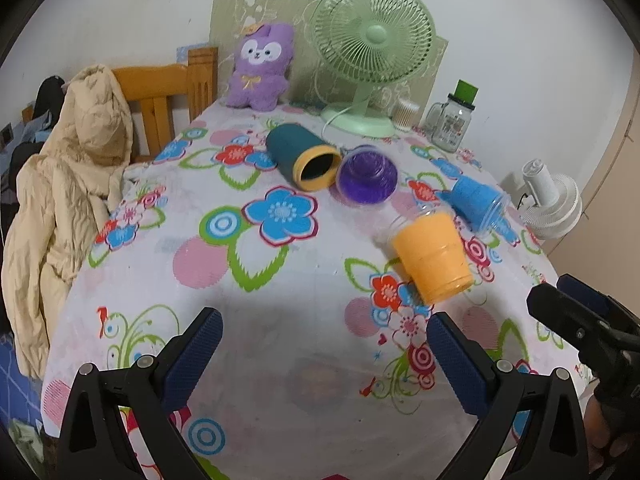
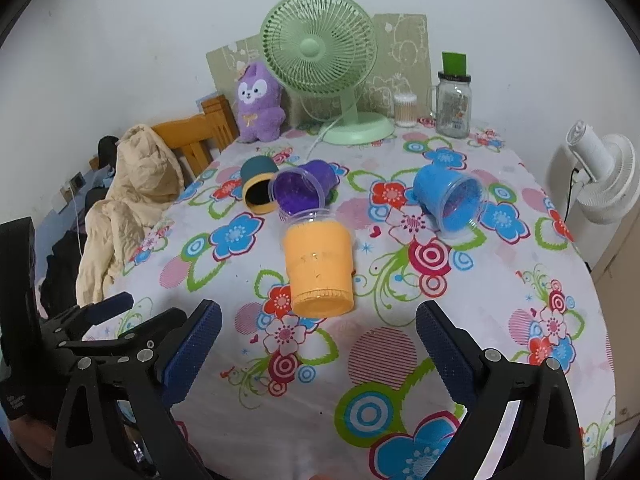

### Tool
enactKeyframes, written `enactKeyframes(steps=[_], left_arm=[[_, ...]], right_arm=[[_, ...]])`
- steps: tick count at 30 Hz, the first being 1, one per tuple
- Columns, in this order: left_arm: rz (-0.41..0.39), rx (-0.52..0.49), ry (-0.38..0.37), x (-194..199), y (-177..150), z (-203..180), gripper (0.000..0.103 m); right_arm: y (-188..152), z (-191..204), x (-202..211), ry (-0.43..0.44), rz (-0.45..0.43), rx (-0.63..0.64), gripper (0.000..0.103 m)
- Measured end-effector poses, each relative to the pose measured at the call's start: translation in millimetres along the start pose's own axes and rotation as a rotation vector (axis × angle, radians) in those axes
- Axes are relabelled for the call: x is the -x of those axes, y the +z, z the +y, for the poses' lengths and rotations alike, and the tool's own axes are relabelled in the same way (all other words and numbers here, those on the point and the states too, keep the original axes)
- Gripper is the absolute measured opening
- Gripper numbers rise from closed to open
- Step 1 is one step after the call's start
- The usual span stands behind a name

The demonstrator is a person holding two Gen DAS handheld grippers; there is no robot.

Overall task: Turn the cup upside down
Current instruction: 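Move the right gripper toward the upright orange plastic cup, then close the right gripper around the orange cup's body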

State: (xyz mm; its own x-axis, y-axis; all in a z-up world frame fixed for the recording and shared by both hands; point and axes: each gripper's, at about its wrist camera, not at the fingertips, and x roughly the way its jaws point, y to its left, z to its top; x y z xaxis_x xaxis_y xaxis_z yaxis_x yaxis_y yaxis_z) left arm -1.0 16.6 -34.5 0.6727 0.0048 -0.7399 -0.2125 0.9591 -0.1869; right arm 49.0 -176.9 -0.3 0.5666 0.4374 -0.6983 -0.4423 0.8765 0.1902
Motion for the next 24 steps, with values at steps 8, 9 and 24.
enactKeyframes(steps=[8,9,24], left_arm=[[0.044,0.022,0.017,-13,-7,7,0.103],[0.052,0.02,0.018,-16,-7,7,0.103],[0.135,-0.007,0.039,-48,-4,8,0.103]], right_arm=[[2,3,-27,-0.015,0.041,0.025,0.099],[3,2,-31,-0.017,0.046,0.027,0.099],[22,-1,-95,-0.027,0.18,0.033,0.099]])
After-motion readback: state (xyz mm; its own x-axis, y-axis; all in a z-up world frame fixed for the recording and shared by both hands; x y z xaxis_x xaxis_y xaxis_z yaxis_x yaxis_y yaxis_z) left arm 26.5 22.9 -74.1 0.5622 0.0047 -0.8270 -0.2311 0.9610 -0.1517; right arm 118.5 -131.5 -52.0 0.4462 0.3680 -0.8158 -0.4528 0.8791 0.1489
